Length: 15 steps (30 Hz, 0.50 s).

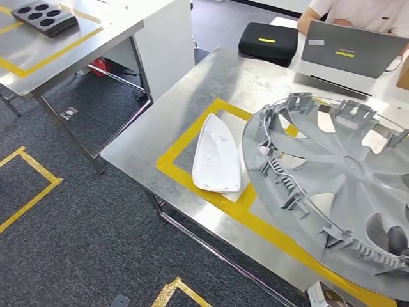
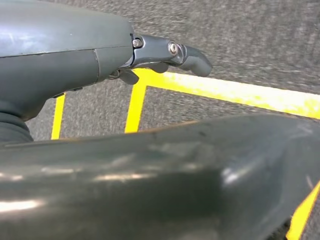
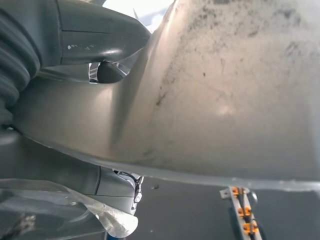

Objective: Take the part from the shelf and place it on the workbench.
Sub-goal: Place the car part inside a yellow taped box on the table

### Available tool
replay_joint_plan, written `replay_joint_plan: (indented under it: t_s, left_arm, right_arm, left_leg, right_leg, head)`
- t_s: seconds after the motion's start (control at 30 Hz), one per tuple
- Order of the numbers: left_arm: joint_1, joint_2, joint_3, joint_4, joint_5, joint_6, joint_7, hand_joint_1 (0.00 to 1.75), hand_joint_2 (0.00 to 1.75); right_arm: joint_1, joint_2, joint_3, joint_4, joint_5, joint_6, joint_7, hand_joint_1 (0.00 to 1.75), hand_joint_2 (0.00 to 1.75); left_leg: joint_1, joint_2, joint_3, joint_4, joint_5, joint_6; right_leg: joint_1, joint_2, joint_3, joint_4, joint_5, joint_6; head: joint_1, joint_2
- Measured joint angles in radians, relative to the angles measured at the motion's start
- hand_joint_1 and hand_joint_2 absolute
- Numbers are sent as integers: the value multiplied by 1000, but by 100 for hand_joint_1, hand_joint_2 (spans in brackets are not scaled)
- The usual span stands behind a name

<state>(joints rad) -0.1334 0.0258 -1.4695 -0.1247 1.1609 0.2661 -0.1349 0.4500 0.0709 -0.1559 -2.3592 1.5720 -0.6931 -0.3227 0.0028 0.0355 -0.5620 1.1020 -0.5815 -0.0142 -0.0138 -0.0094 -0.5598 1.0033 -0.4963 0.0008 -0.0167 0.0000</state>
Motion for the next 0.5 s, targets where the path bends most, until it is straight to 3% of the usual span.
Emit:
replay_joint_plan:
  t_s: [0.07, 0.1, 0.13, 0.2, 0.27, 0.33, 0.4, 0.43, 0.5]
  left_arm:
    - [5, 0, 0, 0, 1, 0, 0, 0, 0]
    - [7, -1, 0, 0, 1, 0, 0, 0, 0]
    - [8, -1, 0, 0, 2, 0, 0, 0, 0]
    - [7, -1, -1, 0, 2, 0, 0, 0, 0]
    - [5, 2, -1, 0, 2, -1, 0, 0, 0]
    - [4, 3, -2, 0, 1, -2, 0, 0, 0]
    - [0, 1, -2, 0, 1, -3, 0, 0, 0]
    - [-2, 0, -3, 0, 2, -3, 0, 0, 0]
    - [-5, -2, -7, 0, 1, -4, 1, 0, 0]
  right_arm:
    - [-1, 1, 0, 0, 0, 0, 0, 175, 175]
    - [-1, 1, 0, 0, 0, 0, 0, 175, 175]
    - [-1, 1, 0, 1, 0, 0, 0, 175, 175]
    - [-1, 1, 0, 1, 0, 0, 0, 175, 175]
    - [-1, 1, 0, 2, 0, 0, 0, 175, 175]
    - [-2, 1, 0, 2, 0, 0, 1, 175, 175]
    - [-1, 1, 0, 3, 0, 0, 2, 175, 175]
    - [0, 1, 0, 3, 0, 0, 3, 175, 175]
    - [-3, 1, 1, 4, 0, 0, 3, 175, 175]
  left_leg:
    - [1, -22, -62, 136, -59, -2]
    - [1, -24, -83, 179, -67, -1]
    - [1, -26, -89, 186, -56, 2]
    - [-1, -42, -51, 91, 16, 14]
    - [-2, -86, 2, -36, 74, 29]
    - [-4, -108, 23, -89, 81, 35]
    - [-2, -89, 27, -104, 84, 38]
    - [0, -78, 30, -114, 89, 40]
    - [5, -52, 34, -130, 98, 45]
  right_leg:
    - [2, 22, -1, 0, 1, -6]
    - [4, 35, -1, 1, 1, -7]
    - [6, 49, 0, 1, 1, -8]
    - [8, 76, 3, 1, 2, -8]
    - [9, 100, 2, 3, 3, -5]
    - [5, 121, -7, 4, 7, 4]
    - [2, 138, -17, 2, 12, 16]
    - [3, 126, -24, 8, 6, 20]
    - [6, 75, -62, 75, -37, 28]
  head:
    - [-1, 0]
    - [-1, 0]
    - [-1, 0]
    - [-1, 0]
    - [0, 0]
    - [-1, 0]
    - [-1, 0]
    - [1, 0]
    - [6, 0]
